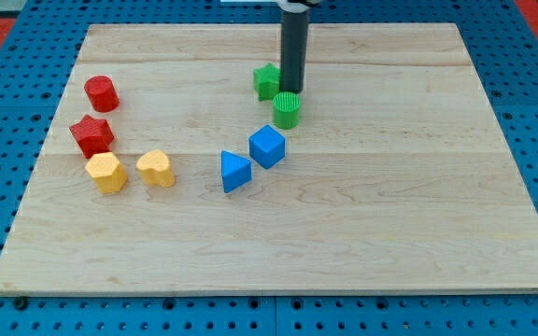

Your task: Nudge the blue triangle left a bit

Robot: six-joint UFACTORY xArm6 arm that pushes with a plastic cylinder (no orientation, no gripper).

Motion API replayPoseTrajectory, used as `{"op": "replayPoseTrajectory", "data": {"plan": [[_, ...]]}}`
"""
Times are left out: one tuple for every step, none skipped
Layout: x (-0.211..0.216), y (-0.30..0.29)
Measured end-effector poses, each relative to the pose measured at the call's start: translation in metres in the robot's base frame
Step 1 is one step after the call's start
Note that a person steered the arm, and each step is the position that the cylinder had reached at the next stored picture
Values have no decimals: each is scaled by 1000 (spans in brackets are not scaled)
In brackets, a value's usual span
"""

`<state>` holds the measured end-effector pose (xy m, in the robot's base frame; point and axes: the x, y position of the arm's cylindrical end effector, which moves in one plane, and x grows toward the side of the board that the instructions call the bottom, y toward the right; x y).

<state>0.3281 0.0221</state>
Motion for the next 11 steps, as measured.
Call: {"op": "replayPoseTrajectory", "data": {"plan": [[-30, 62], [-79, 97], [-93, 90], [-93, 91], [-81, 127], [0, 159], [109, 152], [154, 90], [180, 37], [180, -45], [169, -71]]}}
